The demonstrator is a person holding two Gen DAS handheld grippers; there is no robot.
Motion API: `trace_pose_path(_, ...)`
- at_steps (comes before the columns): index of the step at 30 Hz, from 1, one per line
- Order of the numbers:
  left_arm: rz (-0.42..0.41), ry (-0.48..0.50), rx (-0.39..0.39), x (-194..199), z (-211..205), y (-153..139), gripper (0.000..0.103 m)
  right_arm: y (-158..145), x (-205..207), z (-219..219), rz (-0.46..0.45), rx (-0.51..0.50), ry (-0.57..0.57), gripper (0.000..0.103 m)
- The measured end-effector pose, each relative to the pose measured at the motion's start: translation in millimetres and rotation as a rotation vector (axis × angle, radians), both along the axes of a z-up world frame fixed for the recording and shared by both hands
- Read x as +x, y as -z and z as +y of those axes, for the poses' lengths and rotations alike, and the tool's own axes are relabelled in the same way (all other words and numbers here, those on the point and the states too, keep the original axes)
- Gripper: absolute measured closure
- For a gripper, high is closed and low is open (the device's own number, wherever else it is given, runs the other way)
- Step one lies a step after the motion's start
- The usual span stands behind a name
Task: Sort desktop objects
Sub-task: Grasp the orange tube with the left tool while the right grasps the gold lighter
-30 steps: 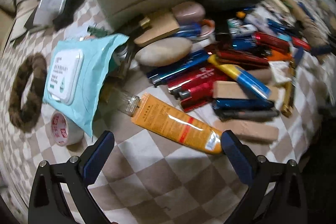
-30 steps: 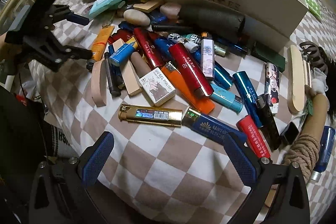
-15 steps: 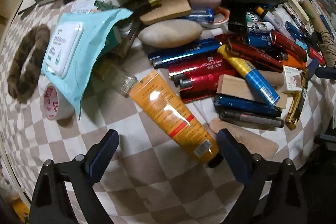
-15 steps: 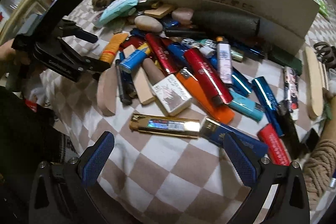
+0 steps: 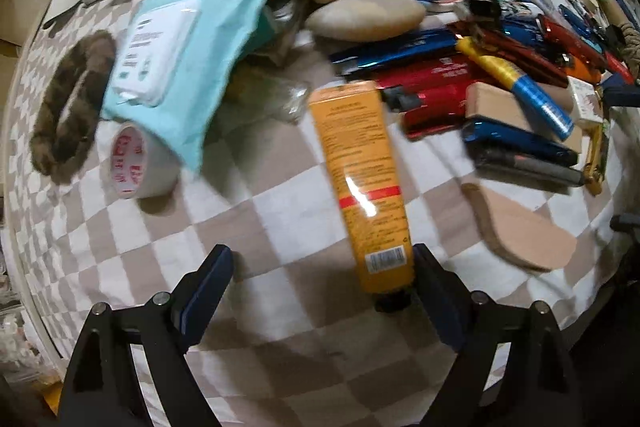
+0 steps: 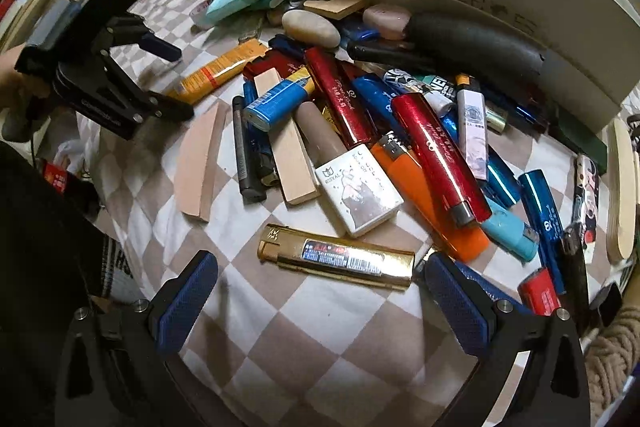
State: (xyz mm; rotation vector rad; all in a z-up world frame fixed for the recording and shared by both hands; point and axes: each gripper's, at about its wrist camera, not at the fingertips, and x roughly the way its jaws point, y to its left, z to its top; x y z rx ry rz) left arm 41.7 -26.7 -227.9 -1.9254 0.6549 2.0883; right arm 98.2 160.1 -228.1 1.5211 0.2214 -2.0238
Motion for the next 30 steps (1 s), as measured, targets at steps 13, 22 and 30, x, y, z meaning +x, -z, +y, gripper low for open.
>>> trace_pose_path(13, 0.045, 0.038, 0.061, -6.9, 3.7, -2.5, 0.014, -1.6, 7.0, -30.0, -0.069, -0.020, -0.040, 0.000)
trace_pose_path(22, 0.047, 0.066, 0.072, -12.7, 23.5, 1.9, 0.034, 5.6, -1.7, -28.4, -0.117, 0.035, 0.127, 0.011)
trace_pose_path(30, 0.009, 0.057, 0.120, -16.3, 26.4, 2.4, 0.060, 8.7, -1.7, -37.5, -0.111, 0.080, 0.121, 0.019)
